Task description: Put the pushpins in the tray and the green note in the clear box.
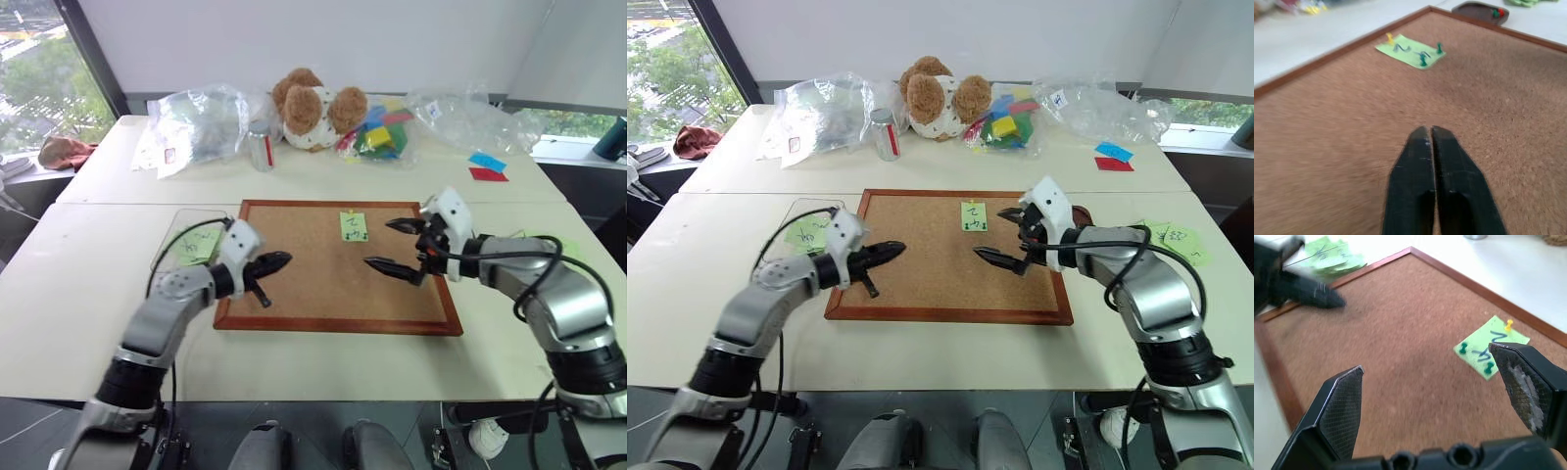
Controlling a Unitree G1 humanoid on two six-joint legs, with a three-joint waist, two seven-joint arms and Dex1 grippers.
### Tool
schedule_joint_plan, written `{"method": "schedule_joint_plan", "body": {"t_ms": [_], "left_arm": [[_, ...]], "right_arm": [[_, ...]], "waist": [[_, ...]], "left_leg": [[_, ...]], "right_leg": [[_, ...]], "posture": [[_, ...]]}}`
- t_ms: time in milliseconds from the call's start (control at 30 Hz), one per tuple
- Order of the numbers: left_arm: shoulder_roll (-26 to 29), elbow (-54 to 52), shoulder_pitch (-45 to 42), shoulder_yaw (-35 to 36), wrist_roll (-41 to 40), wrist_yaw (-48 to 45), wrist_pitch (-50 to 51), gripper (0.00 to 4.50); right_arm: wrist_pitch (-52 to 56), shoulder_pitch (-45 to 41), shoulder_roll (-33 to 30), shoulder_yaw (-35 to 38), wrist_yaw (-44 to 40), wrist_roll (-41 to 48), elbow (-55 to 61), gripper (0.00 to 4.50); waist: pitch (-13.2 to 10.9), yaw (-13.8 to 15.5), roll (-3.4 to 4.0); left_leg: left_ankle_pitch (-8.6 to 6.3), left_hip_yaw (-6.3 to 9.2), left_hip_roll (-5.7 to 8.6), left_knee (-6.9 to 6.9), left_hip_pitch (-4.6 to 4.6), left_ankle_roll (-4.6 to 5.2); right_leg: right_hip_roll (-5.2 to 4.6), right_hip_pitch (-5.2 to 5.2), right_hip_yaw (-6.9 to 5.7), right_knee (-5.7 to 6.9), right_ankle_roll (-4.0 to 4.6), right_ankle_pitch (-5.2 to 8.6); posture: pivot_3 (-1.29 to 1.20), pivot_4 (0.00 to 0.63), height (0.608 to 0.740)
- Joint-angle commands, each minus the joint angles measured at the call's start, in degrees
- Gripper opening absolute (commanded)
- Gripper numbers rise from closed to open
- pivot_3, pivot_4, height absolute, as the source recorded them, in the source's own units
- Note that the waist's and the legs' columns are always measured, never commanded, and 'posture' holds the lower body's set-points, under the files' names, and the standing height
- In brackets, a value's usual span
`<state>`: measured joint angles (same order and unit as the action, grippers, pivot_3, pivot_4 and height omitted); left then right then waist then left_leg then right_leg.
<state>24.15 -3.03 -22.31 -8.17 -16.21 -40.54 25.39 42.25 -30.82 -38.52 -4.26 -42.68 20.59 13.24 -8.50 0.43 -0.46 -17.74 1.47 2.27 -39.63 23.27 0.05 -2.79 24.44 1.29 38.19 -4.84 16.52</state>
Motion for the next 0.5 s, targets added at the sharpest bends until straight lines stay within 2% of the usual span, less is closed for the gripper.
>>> {"method": "schedule_joint_plan", "body": {"t_ms": [33,267,500], "left_arm": [[-2.3,2.9,-1.4,-1.0,2.3,1.5,-2.8,0.08],[-3.3,9.6,-1.1,-3.3,7.7,2.8,-5.9,0.08],[-3.3,10.5,-0.5,-3.6,9.8,3.3,-6.4,0.08]], "right_arm": [[1.1,-5.9,4.4,-1.1,5.7,-3.4,-5.9,4.50],[-1.9,-16.9,12.3,-2.5,10.9,-8.7,-24.4,4.50],[-13.5,-25.3,18.4,-2.8,13.2,-13.7,-48.0,4.50]], "waist": [[0.0,-0.1,0.00],[0.0,-0.3,0.02],[0.1,-0.6,0.05]], "left_leg": [[0.01,0.00,0.00,-0.01,0.00,-0.02],[0.09,-0.01,0.01,0.03,0.01,-0.16],[0.11,-0.02,0.03,0.00,-0.05,-0.19]], "right_leg": [[0.00,0.00,0.00,0.01,0.00,0.00],[0.01,0.06,-0.02,0.02,0.00,0.00],[0.00,-0.01,-0.02,0.06,0.00,-0.01]], "posture": [[0.00,0.150,0.740],[0.00,0.150,0.740],[0.00,0.150,0.740]]}}
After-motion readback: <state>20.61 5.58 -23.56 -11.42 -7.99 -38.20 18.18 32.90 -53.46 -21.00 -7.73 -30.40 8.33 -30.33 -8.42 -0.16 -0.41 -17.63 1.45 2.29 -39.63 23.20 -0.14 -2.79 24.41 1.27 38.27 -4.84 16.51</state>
